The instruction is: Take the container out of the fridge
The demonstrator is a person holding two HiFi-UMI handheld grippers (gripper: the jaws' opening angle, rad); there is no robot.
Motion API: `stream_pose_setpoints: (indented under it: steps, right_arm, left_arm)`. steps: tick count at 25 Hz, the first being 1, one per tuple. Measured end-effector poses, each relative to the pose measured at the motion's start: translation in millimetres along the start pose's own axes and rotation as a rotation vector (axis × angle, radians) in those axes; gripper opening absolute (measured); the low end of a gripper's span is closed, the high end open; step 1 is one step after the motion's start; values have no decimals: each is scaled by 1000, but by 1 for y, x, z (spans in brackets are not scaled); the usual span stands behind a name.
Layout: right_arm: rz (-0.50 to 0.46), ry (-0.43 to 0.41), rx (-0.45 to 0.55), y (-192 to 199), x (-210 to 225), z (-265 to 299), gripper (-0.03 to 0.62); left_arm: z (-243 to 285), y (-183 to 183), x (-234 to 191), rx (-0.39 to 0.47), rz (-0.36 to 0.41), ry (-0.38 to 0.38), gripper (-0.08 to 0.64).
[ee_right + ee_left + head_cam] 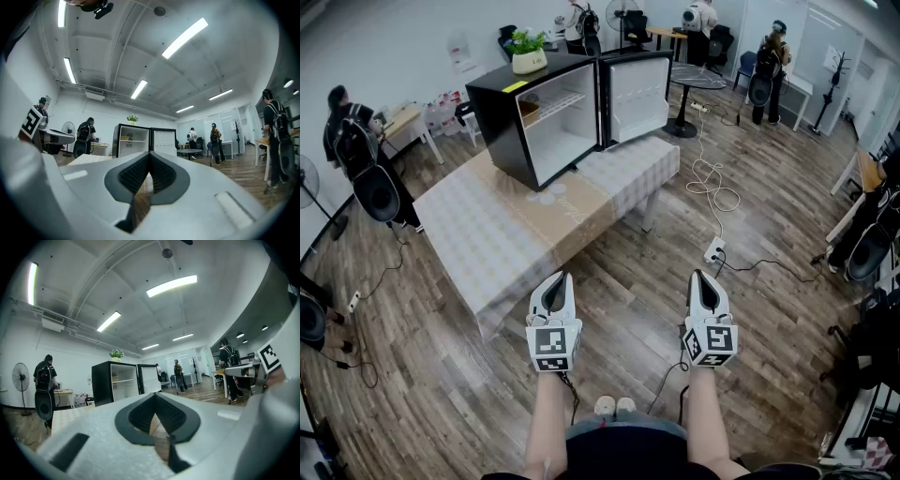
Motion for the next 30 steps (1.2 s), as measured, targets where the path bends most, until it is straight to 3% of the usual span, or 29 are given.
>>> stream_pose_setpoints:
  steps: [30]
  right_arm:
    - [19, 3, -26, 14, -17, 13, 8]
  left_arm:
    - [9, 16, -16, -13, -37, 21, 8]
Point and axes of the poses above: the fingertips, and each gripper's own axes: z forward along the fingers, x to its right, y out of its underside, the point moved 6 cm from there along -z, backward along the fingers, and after that the axes turned 13 degrees about x, right-handed, at the moved point
